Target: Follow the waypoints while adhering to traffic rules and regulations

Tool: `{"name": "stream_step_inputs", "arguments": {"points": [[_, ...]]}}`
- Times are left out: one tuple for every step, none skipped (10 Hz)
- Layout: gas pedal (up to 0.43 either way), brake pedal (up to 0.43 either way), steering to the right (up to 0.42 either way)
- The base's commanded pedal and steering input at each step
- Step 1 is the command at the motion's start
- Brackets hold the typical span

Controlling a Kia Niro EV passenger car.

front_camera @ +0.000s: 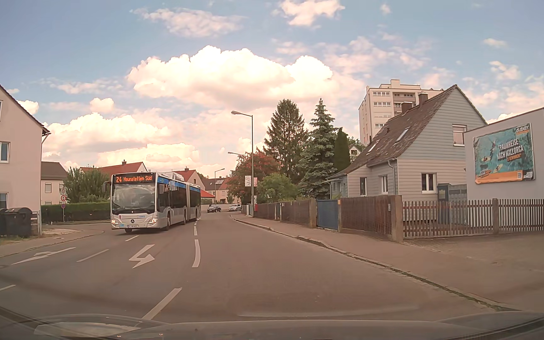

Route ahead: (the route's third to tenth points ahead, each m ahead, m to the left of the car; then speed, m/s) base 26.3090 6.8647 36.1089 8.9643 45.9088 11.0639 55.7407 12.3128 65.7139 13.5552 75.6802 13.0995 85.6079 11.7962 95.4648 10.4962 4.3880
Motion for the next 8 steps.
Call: {"name": "stream_step_inputs", "arguments": {"points": [[0.157,0.018,-0.005],[0.157,0.018,-0.023],[0.169,0.018,-0.034],[0.177,0.018,-0.046],[0.177,0.018,-0.056],[0.177,0.018,-0.062],[0.177,0.018,-0.071],[0.177,0.018,-0.081]]}}
